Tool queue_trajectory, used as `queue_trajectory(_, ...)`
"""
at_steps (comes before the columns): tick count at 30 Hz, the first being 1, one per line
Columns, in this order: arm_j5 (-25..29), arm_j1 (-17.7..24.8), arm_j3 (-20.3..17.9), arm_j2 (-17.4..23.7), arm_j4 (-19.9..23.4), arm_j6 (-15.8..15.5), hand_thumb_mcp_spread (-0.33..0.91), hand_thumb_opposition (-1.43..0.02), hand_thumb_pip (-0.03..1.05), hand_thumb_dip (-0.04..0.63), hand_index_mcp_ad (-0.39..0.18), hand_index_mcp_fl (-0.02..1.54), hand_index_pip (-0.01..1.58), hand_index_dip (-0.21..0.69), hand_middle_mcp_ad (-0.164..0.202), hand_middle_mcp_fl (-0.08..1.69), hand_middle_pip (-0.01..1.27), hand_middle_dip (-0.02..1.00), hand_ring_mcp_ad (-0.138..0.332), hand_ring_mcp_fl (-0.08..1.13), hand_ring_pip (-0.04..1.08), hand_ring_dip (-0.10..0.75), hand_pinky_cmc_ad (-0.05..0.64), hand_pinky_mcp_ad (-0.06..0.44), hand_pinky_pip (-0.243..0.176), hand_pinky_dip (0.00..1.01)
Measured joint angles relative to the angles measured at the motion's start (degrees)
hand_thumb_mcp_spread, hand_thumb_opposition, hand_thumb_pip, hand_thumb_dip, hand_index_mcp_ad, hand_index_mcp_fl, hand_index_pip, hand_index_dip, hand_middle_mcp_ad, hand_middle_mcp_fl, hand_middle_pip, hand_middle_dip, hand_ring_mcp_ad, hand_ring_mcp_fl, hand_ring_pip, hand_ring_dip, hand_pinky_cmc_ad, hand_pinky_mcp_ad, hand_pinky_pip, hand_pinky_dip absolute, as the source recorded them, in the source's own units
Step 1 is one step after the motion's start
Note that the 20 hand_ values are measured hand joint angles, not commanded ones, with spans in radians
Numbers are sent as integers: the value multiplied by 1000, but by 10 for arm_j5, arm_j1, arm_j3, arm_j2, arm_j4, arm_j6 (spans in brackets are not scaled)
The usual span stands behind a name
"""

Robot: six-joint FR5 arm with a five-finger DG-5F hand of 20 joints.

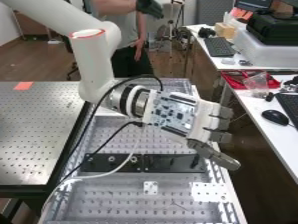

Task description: Grab the chopstick and place it in the clear container

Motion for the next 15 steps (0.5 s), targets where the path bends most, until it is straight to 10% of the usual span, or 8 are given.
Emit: queue_trajectory(15,8,4,40,43,-85,-51,681,-1019,506,297,-37,871,1051,7,-19,1051,555,672,26,946,93,524,344,269,65,180)
